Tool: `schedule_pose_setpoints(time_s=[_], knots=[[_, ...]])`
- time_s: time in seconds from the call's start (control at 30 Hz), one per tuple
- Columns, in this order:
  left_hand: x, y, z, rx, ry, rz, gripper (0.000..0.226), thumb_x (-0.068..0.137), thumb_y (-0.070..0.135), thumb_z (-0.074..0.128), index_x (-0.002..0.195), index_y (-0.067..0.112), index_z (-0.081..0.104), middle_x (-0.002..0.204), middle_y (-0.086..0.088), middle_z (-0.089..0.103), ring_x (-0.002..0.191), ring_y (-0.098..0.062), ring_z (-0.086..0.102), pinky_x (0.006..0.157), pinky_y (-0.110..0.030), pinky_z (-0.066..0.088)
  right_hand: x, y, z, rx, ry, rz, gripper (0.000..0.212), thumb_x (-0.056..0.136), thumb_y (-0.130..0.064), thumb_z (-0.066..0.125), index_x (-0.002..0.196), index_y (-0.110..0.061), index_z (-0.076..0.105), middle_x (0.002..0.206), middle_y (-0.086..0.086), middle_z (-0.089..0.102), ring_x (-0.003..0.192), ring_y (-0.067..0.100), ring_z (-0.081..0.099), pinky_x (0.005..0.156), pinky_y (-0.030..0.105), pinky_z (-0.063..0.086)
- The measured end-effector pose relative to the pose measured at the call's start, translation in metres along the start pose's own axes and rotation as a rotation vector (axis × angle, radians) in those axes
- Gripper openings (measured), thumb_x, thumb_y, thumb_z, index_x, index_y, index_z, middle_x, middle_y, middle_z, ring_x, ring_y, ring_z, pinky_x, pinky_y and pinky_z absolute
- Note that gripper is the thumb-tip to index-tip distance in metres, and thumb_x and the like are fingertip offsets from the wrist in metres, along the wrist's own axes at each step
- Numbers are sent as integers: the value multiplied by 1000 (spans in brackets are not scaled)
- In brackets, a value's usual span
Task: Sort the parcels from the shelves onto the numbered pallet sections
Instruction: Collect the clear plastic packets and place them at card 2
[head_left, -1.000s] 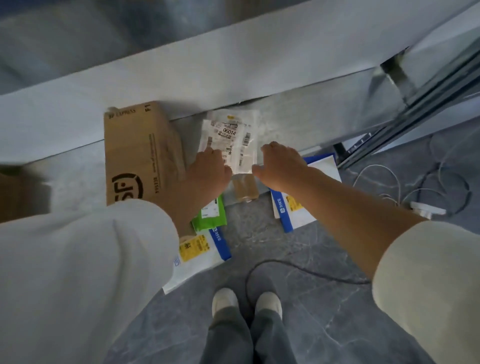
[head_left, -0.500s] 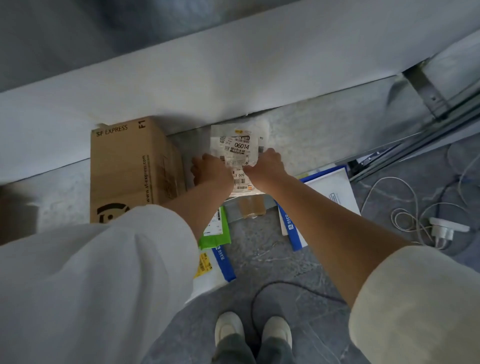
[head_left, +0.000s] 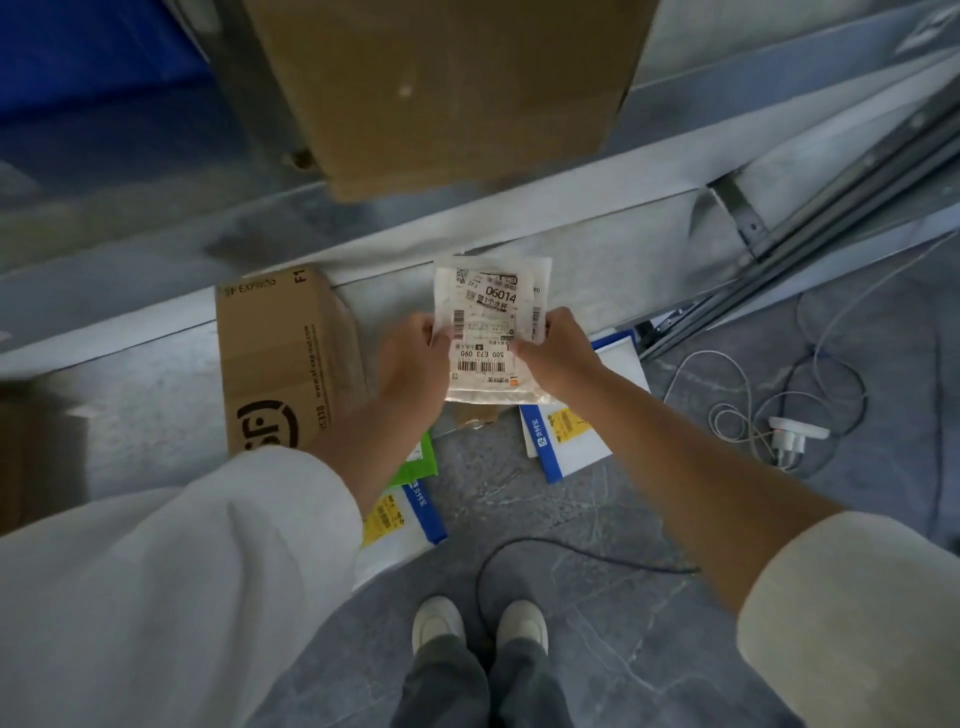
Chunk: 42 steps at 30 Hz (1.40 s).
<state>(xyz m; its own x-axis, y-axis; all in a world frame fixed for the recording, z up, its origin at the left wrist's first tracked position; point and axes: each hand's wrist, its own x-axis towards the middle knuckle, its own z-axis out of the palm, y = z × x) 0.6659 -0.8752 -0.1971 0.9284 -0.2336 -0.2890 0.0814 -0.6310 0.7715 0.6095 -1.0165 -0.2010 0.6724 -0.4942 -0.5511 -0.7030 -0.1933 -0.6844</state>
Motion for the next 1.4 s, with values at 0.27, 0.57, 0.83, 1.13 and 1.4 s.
schedule_pose_setpoints(time_s=[0.27,0.57,0.83,1.13,1.4], knots=[[-74,35,-43,-139,-88,29,22,96,18,55,97,0,68,90,-16,71,82,-29,70,71,-41,59,-88,-9,-37,22,-6,-43,28,95,-23,57,117,-13,43,102,-5,56,74,-2,52,51,12,40],[-214,64,-65,-285,12,-85,16,92,22,62,101,13,72,85,-1,73,73,-13,68,70,-31,59,-227,11,-90,-41,-47,-183,20,94,-25,59,108,-21,45,93,-13,58,83,7,59,59,16,46],[-383,101,-78,-441,147,-60,10,89,24,67,90,30,74,72,24,70,68,7,66,56,-7,49,-373,50,-155,-13,-105,-260,30,92,-32,62,114,-19,47,107,-3,62,94,15,64,80,40,57],[-533,102,-134,-523,334,-30,8,88,27,68,85,31,73,76,19,72,68,8,66,54,-5,46,-507,43,-156,-45,-154,-515,20,94,-31,59,107,-22,47,94,-17,61,81,-6,59,53,7,45],[-628,61,-191,-647,444,-43,7,87,27,70,87,21,75,84,8,75,78,-7,71,64,-14,53,-593,21,-115,-124,-306,-607,26,92,-34,61,112,-23,49,109,-6,63,97,10,66,69,24,56]])
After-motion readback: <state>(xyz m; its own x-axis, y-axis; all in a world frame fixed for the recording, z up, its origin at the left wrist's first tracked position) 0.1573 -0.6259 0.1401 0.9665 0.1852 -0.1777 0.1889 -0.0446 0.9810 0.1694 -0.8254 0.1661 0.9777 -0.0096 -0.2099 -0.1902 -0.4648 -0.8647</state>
